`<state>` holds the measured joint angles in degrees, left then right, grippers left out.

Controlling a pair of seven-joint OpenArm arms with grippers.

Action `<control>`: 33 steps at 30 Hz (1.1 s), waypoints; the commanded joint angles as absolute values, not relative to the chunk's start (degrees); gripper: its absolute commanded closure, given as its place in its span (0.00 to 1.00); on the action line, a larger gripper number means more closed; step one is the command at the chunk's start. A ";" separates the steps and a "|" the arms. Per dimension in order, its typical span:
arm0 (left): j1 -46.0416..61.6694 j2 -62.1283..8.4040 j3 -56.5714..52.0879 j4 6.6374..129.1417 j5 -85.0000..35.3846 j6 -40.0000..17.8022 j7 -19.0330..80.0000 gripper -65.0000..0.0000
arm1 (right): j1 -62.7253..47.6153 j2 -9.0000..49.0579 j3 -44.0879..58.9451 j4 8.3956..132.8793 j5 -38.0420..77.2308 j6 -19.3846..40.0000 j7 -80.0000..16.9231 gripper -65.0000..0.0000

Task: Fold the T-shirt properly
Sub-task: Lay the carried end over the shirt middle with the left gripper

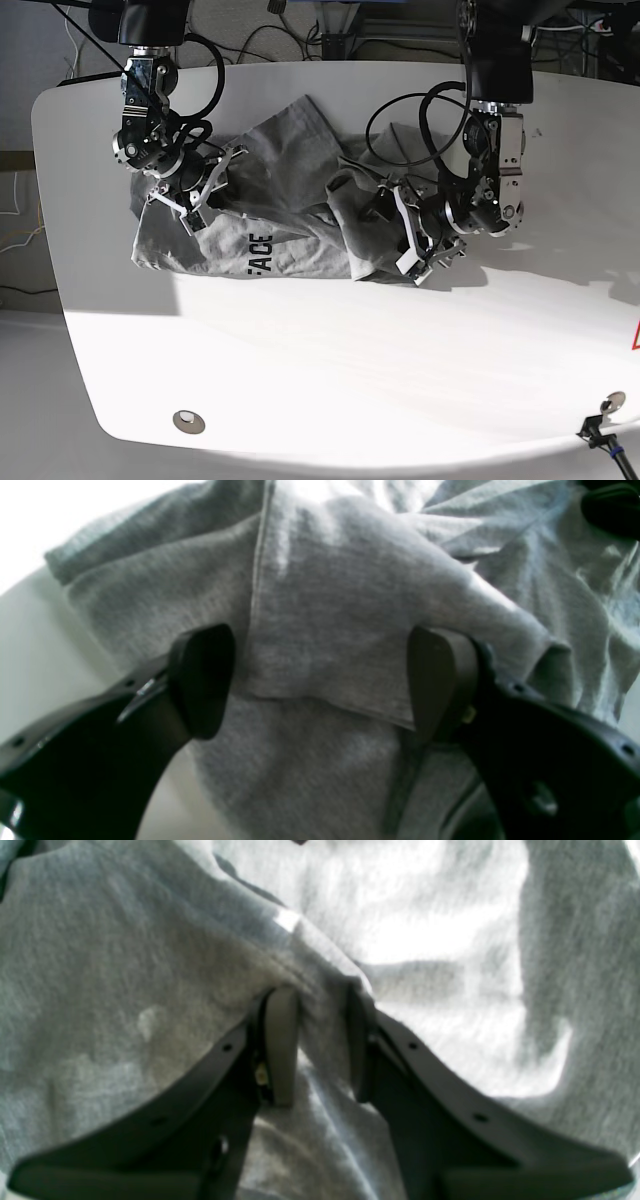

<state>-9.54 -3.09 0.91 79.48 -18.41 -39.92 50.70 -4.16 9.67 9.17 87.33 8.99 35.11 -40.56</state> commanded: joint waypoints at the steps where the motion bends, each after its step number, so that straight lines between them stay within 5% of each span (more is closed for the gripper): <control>1: -10.77 -3.03 0.84 80.84 -19.47 -40.00 49.45 0.22 | -4.79 9.80 9.01 86.99 7.16 35.74 -44.62 0.75; 4: -10.68 -3.03 0.84 80.92 -19.47 -40.00 49.45 0.33 | -4.79 9.80 9.01 86.99 7.25 35.74 -44.62 0.75; 8: -10.77 -2.86 0.84 80.92 -19.56 -40.00 49.45 0.74 | -4.79 9.80 9.01 86.99 7.34 35.74 -44.62 0.75; 10: -10.86 -1.54 0.92 80.92 -19.56 -40.00 49.45 0.87 | -4.79 9.80 9.01 86.99 7.34 35.74 -44.62 0.75; 22: -16.57 9.00 8.92 80.84 -19.56 -40.00 49.63 0.87 | -4.79 9.80 9.01 86.99 7.34 35.74 -44.62 0.75; 29: -17.19 9.00 14.11 82.33 -24.04 -40.00 49.80 0.87 | -4.79 9.80 9.01 86.99 7.34 35.74 -44.62 0.75; 33: -16.31 3.30 13.32 90.24 -26.95 -40.00 51.74 0.87 | -4.79 9.80 9.01 86.99 7.34 35.74 -44.62 0.75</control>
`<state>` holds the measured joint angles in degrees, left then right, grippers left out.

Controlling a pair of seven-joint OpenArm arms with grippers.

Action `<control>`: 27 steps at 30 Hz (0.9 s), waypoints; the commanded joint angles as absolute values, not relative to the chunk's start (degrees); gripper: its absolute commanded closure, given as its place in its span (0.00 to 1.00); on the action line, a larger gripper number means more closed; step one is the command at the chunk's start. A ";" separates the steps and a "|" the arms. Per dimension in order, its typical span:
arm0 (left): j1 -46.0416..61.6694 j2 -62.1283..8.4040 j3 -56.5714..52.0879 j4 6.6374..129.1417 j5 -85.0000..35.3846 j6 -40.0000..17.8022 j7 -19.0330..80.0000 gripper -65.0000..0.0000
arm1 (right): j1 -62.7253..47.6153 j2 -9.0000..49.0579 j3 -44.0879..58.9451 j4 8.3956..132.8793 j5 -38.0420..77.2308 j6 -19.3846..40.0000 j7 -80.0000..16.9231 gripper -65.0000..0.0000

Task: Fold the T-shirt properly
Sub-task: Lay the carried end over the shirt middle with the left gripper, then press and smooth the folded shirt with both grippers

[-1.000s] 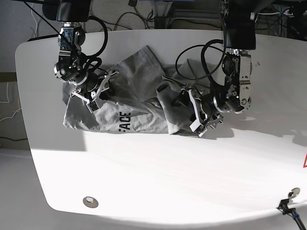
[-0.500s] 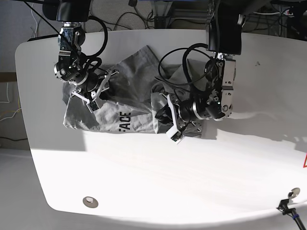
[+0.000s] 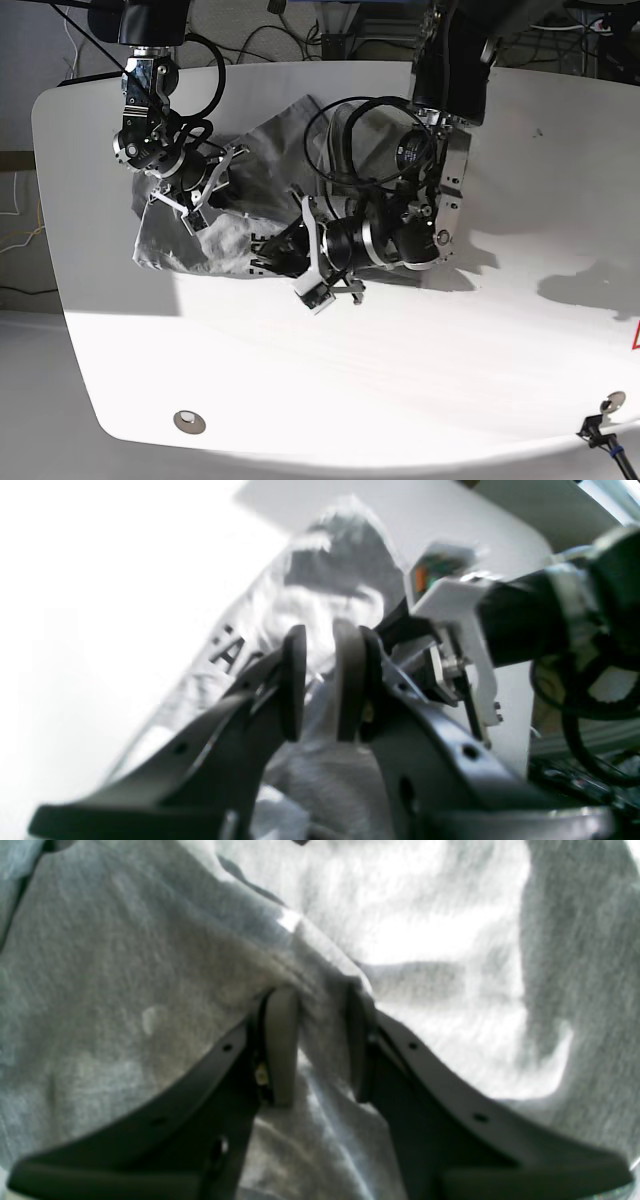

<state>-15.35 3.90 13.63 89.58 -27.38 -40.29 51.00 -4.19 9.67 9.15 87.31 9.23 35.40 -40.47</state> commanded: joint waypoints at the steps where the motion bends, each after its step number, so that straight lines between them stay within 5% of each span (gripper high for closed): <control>1: -16.22 1.45 13.32 91.38 -27.03 -40.00 52.88 0.87 | -4.79 9.80 9.01 86.99 7.34 35.74 -44.62 0.75; 11: -9.71 -9.80 13.23 92.97 -26.86 -40.00 53.67 0.87 | -4.79 9.80 9.01 86.99 7.43 35.74 -44.62 0.75; 27: -11.65 -5.41 13.76 78.46 -26.86 -40.00 49.89 0.87 | -4.88 9.80 9.01 86.99 7.43 35.74 -44.62 0.75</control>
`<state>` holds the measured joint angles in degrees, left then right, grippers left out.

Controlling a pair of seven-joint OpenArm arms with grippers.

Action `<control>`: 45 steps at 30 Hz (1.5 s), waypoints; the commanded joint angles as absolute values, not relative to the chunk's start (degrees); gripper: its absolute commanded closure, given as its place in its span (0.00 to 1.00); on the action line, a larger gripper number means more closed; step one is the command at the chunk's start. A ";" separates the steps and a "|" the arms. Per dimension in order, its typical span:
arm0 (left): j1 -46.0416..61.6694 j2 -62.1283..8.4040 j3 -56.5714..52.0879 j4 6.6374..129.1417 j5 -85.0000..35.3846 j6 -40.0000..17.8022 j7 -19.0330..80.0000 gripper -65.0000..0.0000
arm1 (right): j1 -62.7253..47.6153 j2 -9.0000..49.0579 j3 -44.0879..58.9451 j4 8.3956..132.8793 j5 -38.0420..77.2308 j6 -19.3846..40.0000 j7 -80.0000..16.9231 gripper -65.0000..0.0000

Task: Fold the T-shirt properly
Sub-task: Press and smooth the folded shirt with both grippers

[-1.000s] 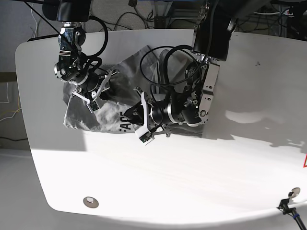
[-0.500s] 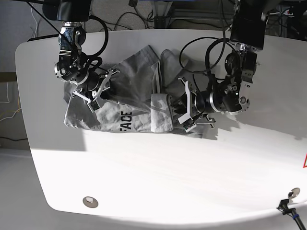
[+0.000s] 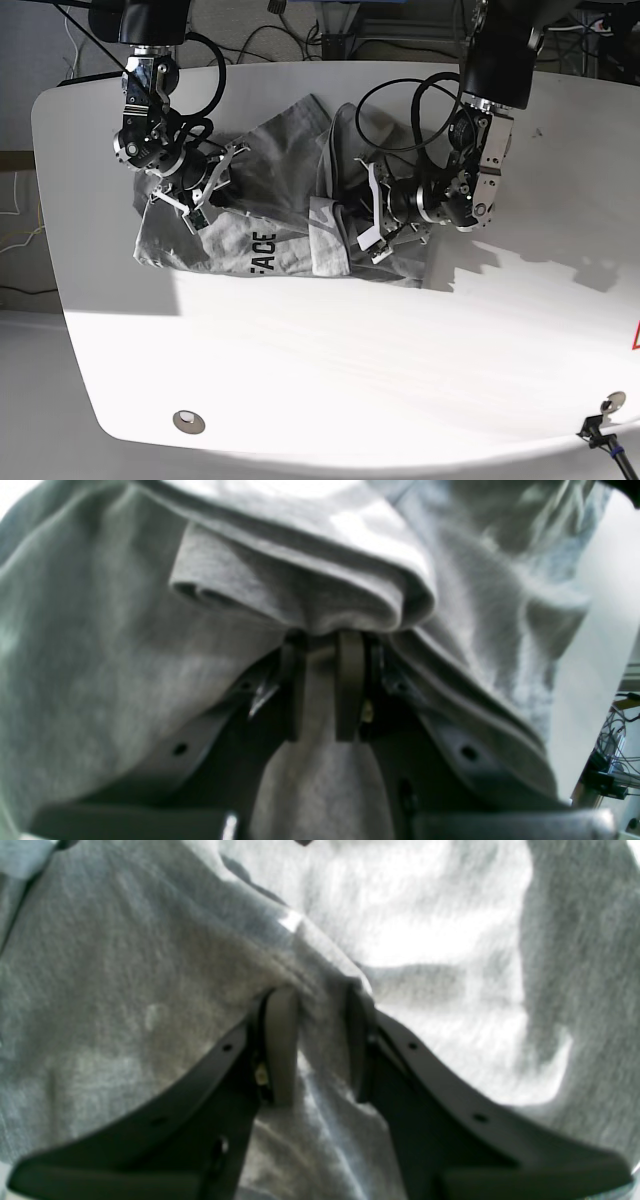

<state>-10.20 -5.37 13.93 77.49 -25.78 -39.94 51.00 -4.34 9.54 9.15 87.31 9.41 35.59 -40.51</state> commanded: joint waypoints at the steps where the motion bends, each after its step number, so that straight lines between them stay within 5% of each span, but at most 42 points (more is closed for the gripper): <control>1: -11.74 -4.53 13.76 78.46 -27.03 -40.00 49.89 0.87 | -4.88 9.80 9.01 86.99 7.43 35.74 -44.62 0.75; 14: -15.69 3.03 20.70 81.71 -27.12 -40.00 49.89 0.87 | -4.88 9.80 9.01 86.99 7.43 35.74 -44.62 0.75; 24: -14.11 -9.89 15.34 82.42 -26.95 -40.00 46.64 0.87 | -4.79 9.80 9.01 87.08 7.34 35.74 -44.62 0.74; 35: -9.54 -13.23 15.43 72.84 -26.95 -40.00 40.75 0.87 | -4.44 9.80 9.19 95.78 7.43 35.38 -45.85 0.74; 42: -8.04 -13.32 15.34 72.84 -26.95 -40.00 40.75 0.87 | -2.33 9.71 12.09 107.30 7.43 35.30 -48.22 0.36; 45: -7.96 -13.41 15.34 72.84 -26.95 -40.00 40.75 0.87 | 0.84 8.57 19.38 107.30 7.43 35.56 -50.77 0.30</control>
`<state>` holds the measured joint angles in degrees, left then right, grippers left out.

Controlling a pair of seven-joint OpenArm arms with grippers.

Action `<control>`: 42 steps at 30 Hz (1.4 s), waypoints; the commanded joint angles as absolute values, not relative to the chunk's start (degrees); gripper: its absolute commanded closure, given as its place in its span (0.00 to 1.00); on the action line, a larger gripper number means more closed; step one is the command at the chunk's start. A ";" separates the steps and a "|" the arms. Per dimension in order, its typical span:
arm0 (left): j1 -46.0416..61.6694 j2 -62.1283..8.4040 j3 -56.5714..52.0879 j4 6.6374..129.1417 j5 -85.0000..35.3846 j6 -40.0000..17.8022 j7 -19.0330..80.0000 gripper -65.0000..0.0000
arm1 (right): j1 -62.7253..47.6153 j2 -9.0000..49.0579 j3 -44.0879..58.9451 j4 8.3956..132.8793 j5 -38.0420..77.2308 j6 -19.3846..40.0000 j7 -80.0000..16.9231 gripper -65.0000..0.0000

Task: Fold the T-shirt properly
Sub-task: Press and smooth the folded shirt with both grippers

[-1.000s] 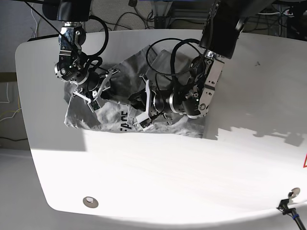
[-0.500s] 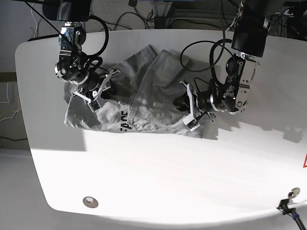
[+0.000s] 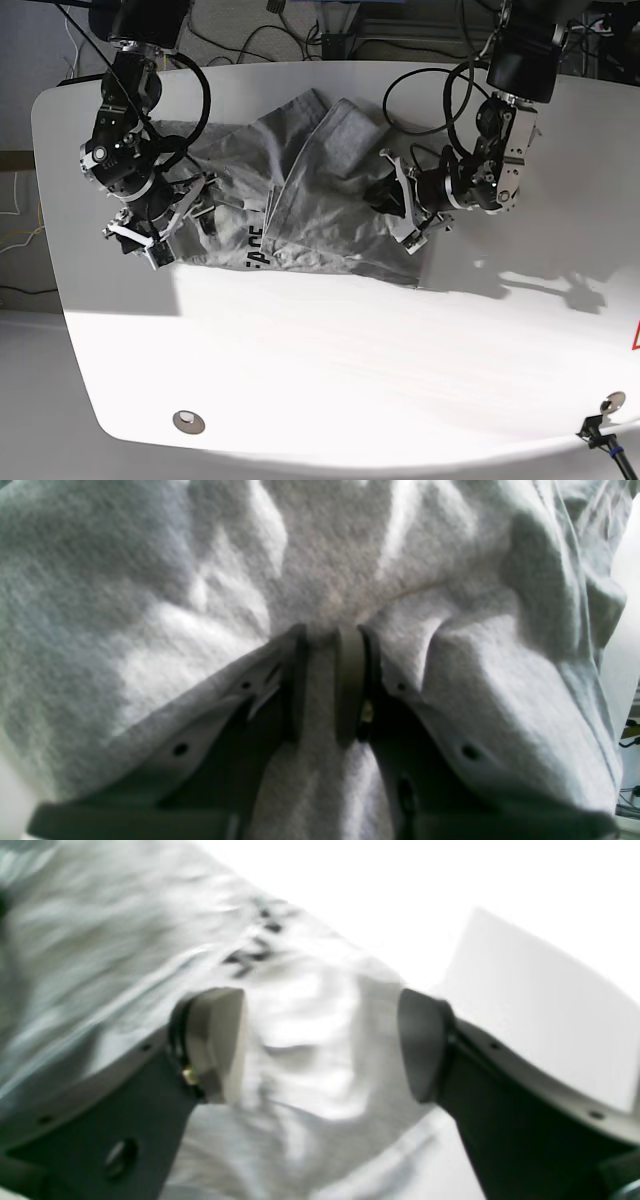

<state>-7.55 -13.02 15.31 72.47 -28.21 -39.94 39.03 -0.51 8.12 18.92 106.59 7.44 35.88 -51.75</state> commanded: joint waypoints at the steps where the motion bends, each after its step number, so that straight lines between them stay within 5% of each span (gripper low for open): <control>1: -7.96 -13.41 15.34 72.84 -26.95 -40.00 40.75 0.87 | 1.98 7.87 23.08 106.33 7.43 35.74 -51.82 0.30; 13: -6.37 -15.69 15.25 73.10 -27.12 -40.00 40.75 0.87 | 7.43 8.31 43.21 87.69 12.09 40.00 -58.86 0.29; 32: -6.29 -15.52 15.25 73.10 -27.21 -40.00 41.01 0.87 | 1.89 9.01 35.38 80.13 30.46 40.00 -58.86 0.31; 36: -5.14 -15.34 15.25 73.19 -27.30 -40.00 41.10 0.87 | 2.15 7.87 35.30 80.13 30.37 40.00 -58.86 0.48; 42: -3.91 -13.49 15.43 73.19 -27.30 -40.00 41.10 0.87 | 3.30 6.90 35.30 80.13 30.02 40.00 -58.86 1.00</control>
